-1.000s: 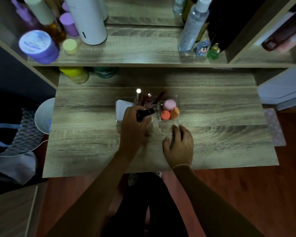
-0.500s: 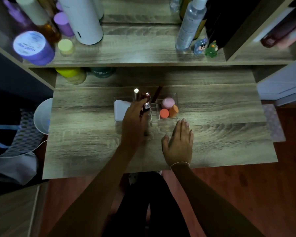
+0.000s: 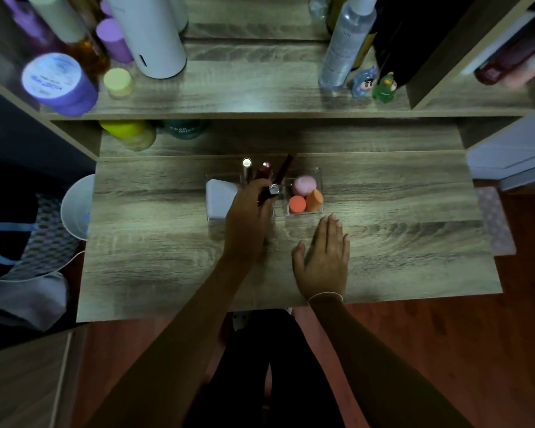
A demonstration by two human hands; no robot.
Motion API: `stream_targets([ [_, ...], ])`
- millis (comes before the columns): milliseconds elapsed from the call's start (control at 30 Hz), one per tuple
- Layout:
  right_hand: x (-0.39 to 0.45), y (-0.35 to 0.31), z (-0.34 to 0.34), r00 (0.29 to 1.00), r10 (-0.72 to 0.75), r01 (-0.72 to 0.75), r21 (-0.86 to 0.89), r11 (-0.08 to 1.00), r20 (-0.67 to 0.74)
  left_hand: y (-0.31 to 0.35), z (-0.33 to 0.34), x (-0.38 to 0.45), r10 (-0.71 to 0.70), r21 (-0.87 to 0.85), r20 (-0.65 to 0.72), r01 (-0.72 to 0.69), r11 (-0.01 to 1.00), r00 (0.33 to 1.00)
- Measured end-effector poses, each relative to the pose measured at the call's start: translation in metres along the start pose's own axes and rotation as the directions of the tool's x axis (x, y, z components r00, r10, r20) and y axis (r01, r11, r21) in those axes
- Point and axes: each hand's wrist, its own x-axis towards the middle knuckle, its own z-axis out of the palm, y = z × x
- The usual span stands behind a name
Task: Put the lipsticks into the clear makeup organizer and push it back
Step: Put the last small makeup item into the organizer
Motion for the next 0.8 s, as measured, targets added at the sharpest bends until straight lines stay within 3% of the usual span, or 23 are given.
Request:
stream_targets([
  [800, 0.0002, 0.0011, 0.0035, 1.000, -0.014, 0.014, 0.014, 1.000, -0.027, -0.0079, -0.0070, -0.0042, 0.114, 0.148, 0.053, -0.121, 0.982, 0.992],
])
